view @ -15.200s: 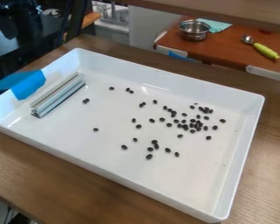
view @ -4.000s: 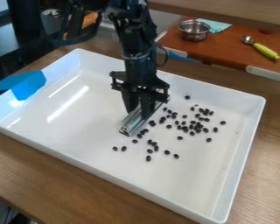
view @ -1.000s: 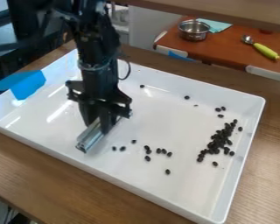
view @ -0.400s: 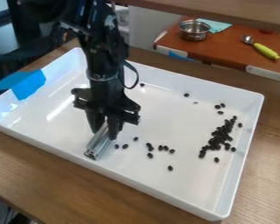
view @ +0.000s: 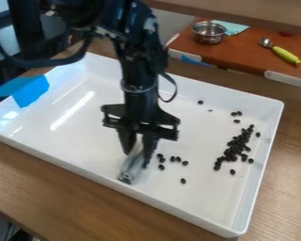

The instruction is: Sweep into pile

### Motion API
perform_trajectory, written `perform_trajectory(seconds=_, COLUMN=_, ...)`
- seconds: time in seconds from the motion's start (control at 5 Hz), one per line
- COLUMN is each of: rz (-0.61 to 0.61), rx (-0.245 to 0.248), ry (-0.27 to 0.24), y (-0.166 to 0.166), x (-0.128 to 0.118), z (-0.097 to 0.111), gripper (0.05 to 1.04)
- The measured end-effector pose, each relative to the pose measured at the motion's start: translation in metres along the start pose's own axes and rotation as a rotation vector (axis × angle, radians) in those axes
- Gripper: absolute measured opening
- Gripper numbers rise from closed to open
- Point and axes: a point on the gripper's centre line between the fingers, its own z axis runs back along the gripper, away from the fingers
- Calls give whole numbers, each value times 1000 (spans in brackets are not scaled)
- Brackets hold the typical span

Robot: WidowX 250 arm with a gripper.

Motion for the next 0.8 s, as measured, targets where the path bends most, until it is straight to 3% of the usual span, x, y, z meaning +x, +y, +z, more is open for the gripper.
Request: perform_trajectory(seconds=0.8, rz=79, rx=-145, ry=61, y=-69, x=14, z=-3, gripper=342)
